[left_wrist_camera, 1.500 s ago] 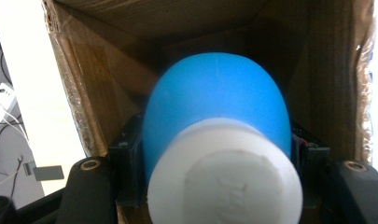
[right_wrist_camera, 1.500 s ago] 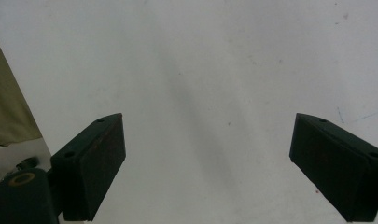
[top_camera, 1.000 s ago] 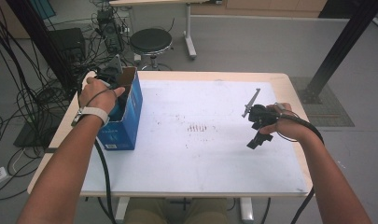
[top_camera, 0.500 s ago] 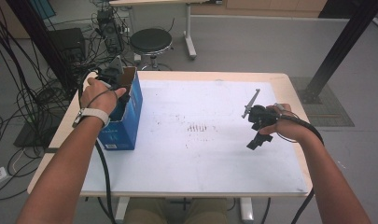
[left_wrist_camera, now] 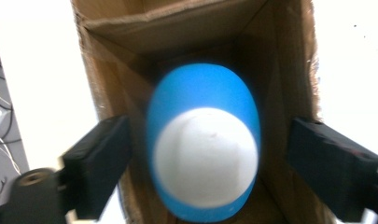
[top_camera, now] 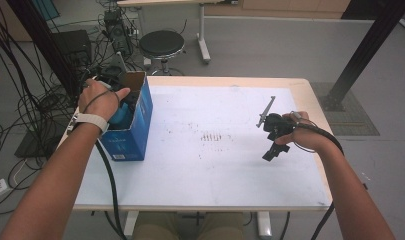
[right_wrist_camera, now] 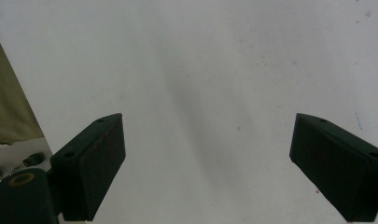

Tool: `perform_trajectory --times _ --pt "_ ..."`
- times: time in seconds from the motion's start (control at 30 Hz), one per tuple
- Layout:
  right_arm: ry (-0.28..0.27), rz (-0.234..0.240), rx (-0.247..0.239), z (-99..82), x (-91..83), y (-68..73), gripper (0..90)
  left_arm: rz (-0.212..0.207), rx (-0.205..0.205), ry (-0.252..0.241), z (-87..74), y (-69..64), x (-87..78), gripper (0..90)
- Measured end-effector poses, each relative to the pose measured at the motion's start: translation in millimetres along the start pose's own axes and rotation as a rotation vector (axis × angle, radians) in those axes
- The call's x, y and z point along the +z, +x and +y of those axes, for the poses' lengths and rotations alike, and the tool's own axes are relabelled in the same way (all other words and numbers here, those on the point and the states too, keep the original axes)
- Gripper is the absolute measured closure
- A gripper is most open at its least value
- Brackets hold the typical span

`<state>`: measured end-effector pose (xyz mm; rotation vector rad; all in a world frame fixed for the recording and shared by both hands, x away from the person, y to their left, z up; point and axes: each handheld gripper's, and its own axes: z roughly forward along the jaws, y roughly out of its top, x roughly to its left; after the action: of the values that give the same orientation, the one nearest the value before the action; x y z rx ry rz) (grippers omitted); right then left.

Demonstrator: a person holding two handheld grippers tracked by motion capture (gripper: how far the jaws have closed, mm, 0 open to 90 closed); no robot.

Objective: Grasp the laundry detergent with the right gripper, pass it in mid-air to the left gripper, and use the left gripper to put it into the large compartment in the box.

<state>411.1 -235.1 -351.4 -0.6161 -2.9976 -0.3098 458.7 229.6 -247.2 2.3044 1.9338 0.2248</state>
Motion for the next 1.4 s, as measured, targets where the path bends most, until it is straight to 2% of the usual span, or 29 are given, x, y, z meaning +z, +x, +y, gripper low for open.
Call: perform_trajectory --times 0.1,0.27,0.4,0.47,0.53,0.67,0.83,0.9,0.97,1.13,1.2,1.4 --pt "0.004 -0.002 0.001 0.6 -1.2 0.0 10.6 -0.008 0.016 -0.02 0.6 -0.1 -8.0 11.5" --pt "0.001 -0.006 0.001 1.2 -4.4 0.4 10.7 -0.044 0.047 -0.047 1.7 -3.2 -23.1 9.7" --pt "0.004 -0.013 0.003 0.2 -6.9 0.5 10.7 -0.041 0.068 -0.065 3.1 -7.8 -36.4 8.9" --pt "0.003 -0.012 0.007 -0.4 -8.1 0.7 10.7 -0.027 0.096 -0.069 3.5 -13.3 -45.6 8.7" --pt "0.003 -0.017 0.008 -1.1 -9.6 0.5 10.7 -0.023 0.12 -0.096 4.2 -18.1 -55.2 8.6" --pt "0.0 -0.021 0.007 -1.9 -12.5 0.9 10.7 -0.034 0.177 -0.125 6.4 -27.0 -72.3 8.6" --pt "-0.009 -0.013 0.022 -3.8 -15.4 0.6 10.7 -0.052 0.267 -0.169 8.7 -42.5 -92.9 9.0" --pt "-0.008 -0.014 0.024 -4.2 -16.8 0.6 10.7 -0.084 0.312 -0.168 10.0 -50.1 -97.6 8.9" --pt "-0.009 -0.017 0.025 -4.2 -18.6 0.7 10.7 -0.094 0.362 -0.172 11.0 -59.1 -100.9 8.7" --pt "-0.006 -0.029 0.024 -2.8 -25.0 3.3 10.7 -0.108 0.499 -0.18 13.4 -83.1 -101.6 9.1" --pt "-0.008 -0.03 0.026 -2.8 -27.2 4.4 10.6 -0.107 0.553 -0.163 15.4 -90.8 -99.3 9.2" --pt "-0.011 -0.042 0.038 -5.0 -34.4 7.8 10.4 -0.151 0.668 -0.164 18.5 -107.3 -92.5 9.4"
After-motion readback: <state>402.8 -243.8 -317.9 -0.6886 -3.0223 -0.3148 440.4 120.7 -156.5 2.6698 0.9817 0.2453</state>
